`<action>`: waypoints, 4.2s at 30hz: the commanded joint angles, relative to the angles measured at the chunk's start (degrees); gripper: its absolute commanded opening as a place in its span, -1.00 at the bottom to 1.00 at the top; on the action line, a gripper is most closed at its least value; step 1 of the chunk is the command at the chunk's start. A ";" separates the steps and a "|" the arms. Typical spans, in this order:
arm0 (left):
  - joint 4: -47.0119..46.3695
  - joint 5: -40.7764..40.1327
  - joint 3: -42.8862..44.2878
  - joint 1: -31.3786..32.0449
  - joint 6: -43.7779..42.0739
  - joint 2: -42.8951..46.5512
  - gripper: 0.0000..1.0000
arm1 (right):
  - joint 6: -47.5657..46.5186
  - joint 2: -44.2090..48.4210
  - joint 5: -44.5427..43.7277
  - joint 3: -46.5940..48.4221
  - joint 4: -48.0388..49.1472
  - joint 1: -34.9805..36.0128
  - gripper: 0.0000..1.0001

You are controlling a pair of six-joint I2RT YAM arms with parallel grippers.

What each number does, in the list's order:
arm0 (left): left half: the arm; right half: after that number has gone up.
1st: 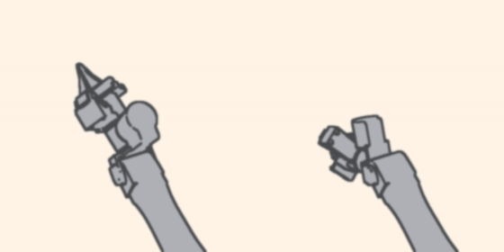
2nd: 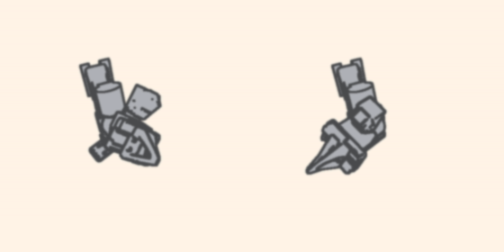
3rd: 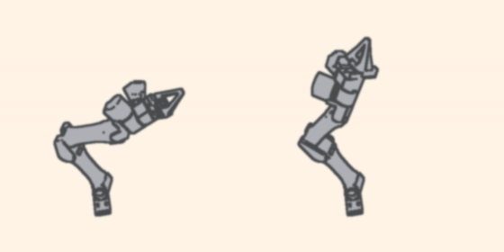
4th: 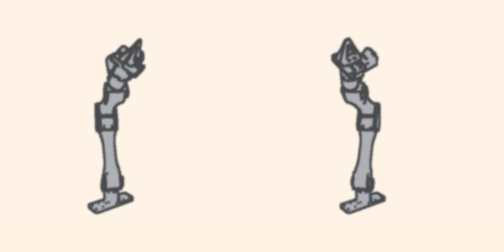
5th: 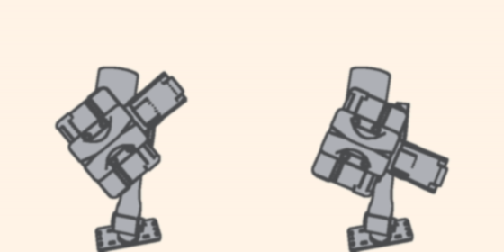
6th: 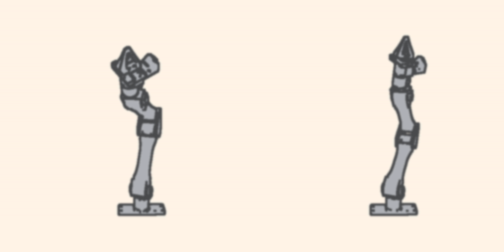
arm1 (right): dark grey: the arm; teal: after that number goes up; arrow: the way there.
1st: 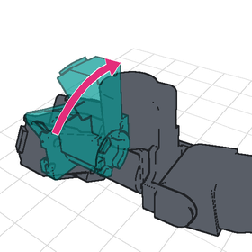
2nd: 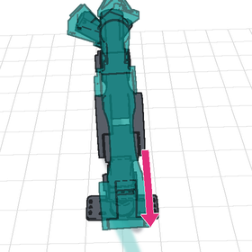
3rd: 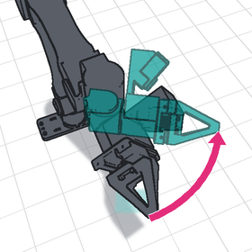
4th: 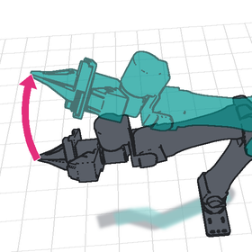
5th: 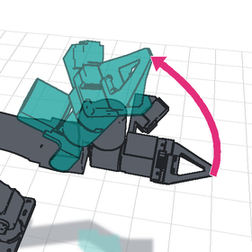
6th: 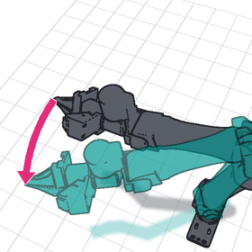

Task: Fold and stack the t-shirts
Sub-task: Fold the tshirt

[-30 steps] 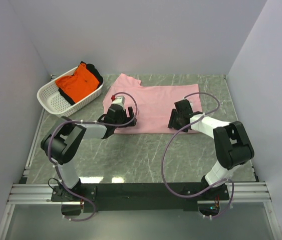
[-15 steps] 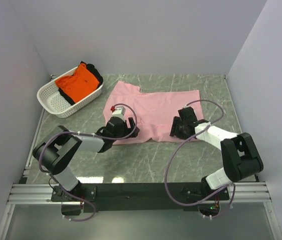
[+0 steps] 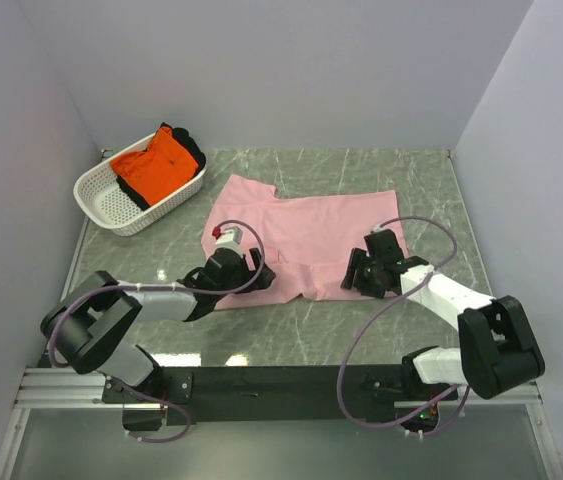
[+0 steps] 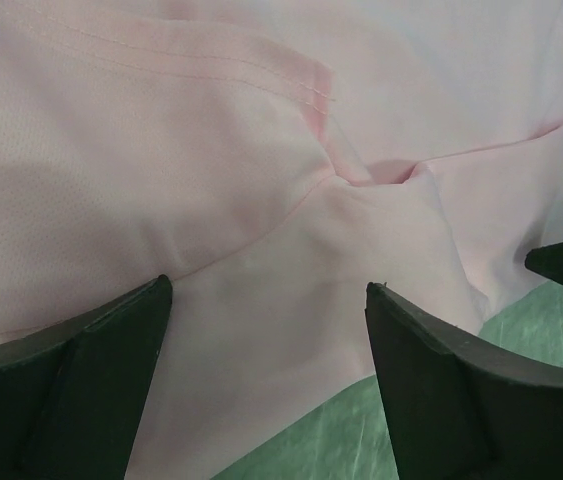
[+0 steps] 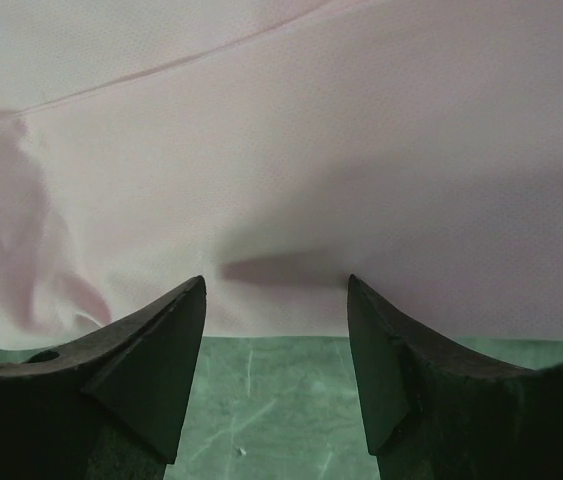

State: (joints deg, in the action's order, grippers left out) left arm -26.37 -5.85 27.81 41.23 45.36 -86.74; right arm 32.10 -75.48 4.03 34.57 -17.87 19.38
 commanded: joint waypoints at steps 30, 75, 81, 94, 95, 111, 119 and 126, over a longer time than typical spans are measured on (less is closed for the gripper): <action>43.51 -8.57 18.05 1.66 -3.96 17.67 0.88 | 1.66 20.02 -0.24 -4.08 -7.17 0.49 0.33; 42.28 -13.30 61.75 -19.26 -20.67 -30.42 0.92 | 12.29 15.28 -6.05 -9.60 -8.94 0.05 0.34; 41.22 -14.19 62.19 -22.42 -20.67 -31.38 0.91 | 12.29 16.51 -5.97 -9.96 -8.85 0.14 0.34; 39.73 -10.85 67.81 -26.12 -22.42 -38.94 0.63 | 11.76 18.44 -5.18 -10.31 -8.41 0.05 0.34; 39.82 -10.77 68.16 -26.20 -22.34 -39.47 0.61 | 11.76 18.62 -5.09 -10.31 -8.41 0.05 0.34; 40.70 -10.06 70.89 -27.17 -22.16 -43.78 -0.23 | 11.41 20.29 -4.56 -10.75 -7.97 0.05 0.34; 40.43 -9.62 69.05 -27.08 -21.90 -41.15 -0.85 | 10.36 20.64 -5.87 -8.65 -8.41 0.13 0.34; 36.92 -6.90 62.29 -27.08 -21.81 -33.51 -0.99 | 5.44 19.41 -14.13 2.07 -11.49 0.05 0.34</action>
State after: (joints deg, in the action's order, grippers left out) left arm 13.08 -15.07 92.71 14.06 23.40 -126.67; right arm 40.58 -56.18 -4.34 30.04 -29.54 19.49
